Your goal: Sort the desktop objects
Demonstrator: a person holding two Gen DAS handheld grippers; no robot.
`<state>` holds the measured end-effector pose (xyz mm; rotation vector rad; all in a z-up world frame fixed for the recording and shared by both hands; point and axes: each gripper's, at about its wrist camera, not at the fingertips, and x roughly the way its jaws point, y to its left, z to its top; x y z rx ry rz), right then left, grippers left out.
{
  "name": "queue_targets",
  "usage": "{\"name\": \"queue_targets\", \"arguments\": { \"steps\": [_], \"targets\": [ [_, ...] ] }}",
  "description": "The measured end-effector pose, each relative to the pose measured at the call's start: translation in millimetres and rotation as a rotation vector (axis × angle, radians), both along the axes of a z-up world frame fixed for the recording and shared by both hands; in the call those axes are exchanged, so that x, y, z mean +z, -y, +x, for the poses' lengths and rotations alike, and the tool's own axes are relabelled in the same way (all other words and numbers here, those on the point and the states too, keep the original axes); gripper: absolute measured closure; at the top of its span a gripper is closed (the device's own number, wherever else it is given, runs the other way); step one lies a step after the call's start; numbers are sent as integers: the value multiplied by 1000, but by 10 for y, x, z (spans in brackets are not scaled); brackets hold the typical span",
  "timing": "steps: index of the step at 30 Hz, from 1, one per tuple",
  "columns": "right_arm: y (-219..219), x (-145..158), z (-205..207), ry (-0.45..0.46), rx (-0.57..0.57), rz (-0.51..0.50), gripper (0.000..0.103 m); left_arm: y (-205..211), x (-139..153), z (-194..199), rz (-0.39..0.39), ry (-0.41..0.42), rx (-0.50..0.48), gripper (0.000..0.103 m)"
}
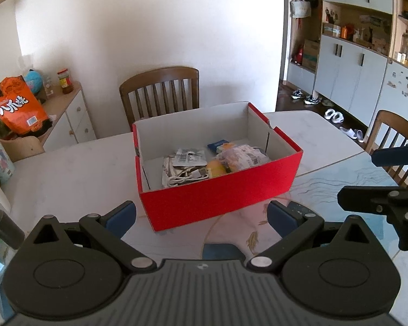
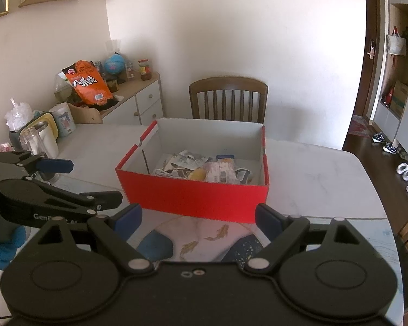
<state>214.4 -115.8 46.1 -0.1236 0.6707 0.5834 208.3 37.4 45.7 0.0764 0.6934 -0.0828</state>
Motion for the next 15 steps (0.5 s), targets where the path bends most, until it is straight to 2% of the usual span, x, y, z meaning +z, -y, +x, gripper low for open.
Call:
{"name": "queue_targets", "arguments": {
  "steps": [15],
  "targets": [
    [5, -52, -23, -24, -33, 12, 12, -42, -37, -47, -23, -17, -20, 0]
  ]
}}
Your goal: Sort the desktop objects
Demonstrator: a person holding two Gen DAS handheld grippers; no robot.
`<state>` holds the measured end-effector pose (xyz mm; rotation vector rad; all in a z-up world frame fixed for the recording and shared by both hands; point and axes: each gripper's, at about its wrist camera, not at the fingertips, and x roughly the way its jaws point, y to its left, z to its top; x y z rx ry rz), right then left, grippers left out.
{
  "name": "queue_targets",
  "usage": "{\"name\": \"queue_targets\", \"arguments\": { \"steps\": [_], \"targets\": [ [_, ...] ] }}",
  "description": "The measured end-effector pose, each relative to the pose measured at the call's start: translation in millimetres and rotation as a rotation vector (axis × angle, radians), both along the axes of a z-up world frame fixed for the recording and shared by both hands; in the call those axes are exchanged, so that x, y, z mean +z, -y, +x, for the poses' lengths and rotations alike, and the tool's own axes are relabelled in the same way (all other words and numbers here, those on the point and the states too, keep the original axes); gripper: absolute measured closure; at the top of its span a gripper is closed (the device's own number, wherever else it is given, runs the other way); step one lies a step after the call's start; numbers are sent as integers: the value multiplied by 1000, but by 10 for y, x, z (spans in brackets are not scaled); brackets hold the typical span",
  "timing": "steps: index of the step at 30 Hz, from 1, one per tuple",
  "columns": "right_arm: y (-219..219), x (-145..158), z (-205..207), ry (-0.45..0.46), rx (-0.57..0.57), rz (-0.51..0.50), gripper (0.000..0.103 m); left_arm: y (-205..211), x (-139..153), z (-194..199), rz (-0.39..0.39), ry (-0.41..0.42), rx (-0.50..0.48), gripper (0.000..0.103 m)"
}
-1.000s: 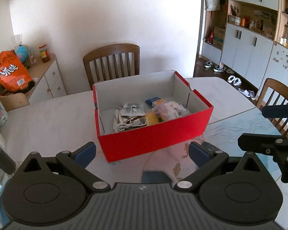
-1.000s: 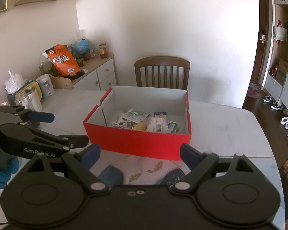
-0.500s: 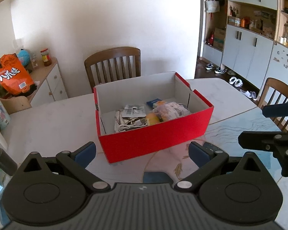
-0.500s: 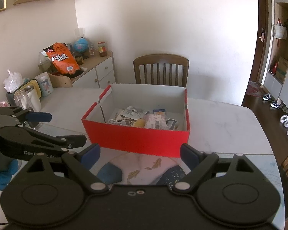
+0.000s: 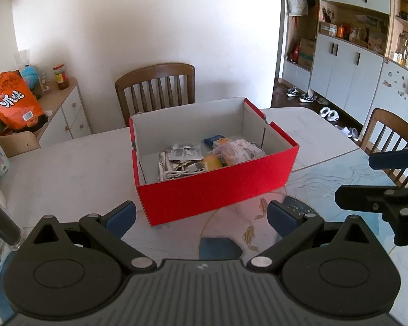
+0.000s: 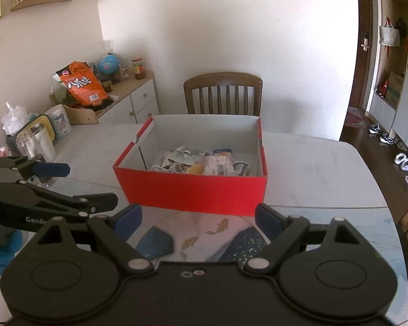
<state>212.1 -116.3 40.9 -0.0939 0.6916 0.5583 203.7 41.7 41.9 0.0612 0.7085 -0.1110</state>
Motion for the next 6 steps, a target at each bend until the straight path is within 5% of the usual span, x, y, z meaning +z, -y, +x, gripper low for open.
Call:
{"name": "queue_targets", "arguments": {
  "steps": [6],
  "targets": [
    [-20, -25, -21, -8, -8, -5, 13, -37, -8, -6, -9, -1, -5, 0]
  ]
}}
